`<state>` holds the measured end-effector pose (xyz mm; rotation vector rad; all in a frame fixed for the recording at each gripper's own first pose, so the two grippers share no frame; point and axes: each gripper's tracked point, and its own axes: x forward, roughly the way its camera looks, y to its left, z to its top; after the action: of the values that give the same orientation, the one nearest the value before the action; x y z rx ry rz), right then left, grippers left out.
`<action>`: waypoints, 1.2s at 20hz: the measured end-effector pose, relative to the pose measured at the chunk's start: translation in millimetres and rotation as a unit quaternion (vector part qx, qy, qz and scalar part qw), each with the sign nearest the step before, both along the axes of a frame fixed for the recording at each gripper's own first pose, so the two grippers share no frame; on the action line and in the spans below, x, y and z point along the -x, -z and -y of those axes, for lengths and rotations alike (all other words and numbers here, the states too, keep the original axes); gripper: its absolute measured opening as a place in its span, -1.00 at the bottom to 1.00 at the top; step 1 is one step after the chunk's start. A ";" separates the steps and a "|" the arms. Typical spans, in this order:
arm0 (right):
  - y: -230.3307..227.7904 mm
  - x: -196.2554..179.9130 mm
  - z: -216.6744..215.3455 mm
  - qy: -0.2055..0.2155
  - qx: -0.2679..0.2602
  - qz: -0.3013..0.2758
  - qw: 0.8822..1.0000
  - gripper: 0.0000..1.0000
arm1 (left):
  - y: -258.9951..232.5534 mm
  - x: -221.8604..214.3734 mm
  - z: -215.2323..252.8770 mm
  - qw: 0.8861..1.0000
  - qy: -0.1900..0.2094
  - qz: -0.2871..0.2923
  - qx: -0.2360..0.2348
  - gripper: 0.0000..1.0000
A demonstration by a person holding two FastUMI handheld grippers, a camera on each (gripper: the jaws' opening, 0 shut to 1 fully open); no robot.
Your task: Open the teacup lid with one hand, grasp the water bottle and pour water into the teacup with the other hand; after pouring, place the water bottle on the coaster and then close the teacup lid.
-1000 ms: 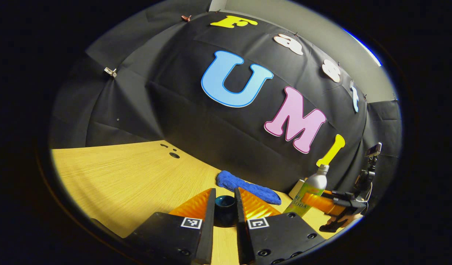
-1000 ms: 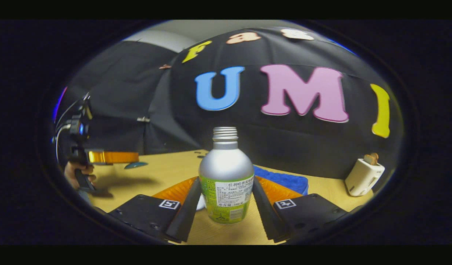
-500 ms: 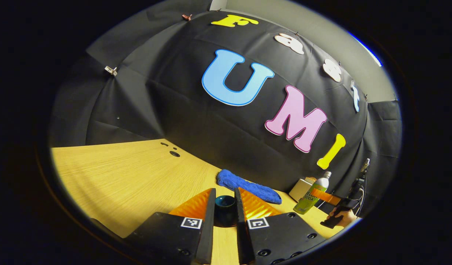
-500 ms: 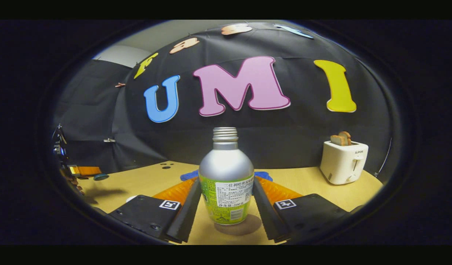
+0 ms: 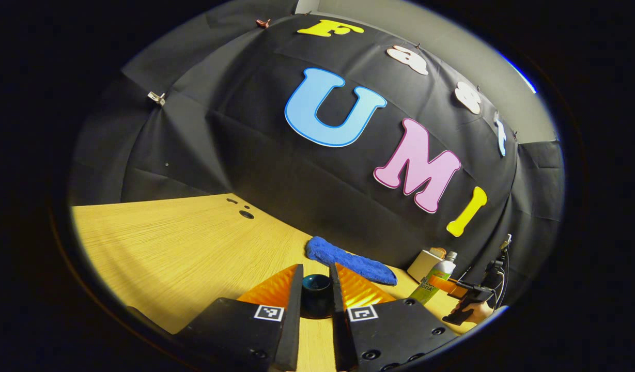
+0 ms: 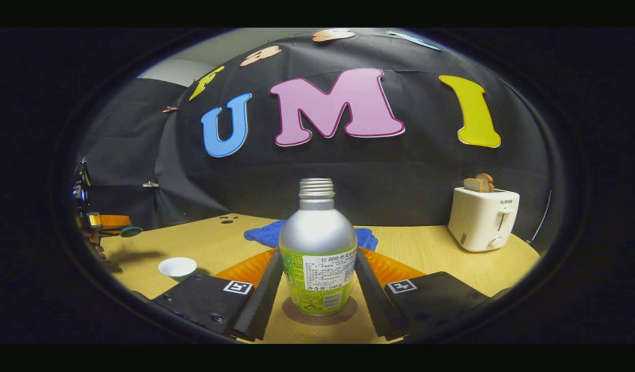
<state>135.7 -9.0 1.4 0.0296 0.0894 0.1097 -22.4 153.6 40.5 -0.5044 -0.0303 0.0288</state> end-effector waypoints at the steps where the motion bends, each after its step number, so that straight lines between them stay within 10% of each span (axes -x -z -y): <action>1: 2.8 -0.3 0.6 0.001 -0.001 -0.003 1.000 0.58 | -0.2 -0.3 0.1 1.000 0.001 0.000 0.001 -0.39; 9: 13.6 -0.1 -0.8 0.001 0.023 -0.012 1.000 0.63 | -0.3 0.5 -0.2 1.000 0.000 -0.001 0.000 -0.39; 13: 8.3 3.8 -4.1 -0.003 0.012 -0.007 1.000 0.98 | -1.8 0.8 1.1 1.000 0.002 0.000 -0.001 -0.39; 24: 8.1 77.5 1.7 0.009 0.070 0.033 0.997 0.94 | -8.1 -2.5 45.1 0.999 0.037 0.005 -0.038 -0.40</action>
<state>58.2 -10.7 -6.6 -0.1127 0.0298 0.0859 -19.9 108.4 48.6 -0.4301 -0.0222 -0.0469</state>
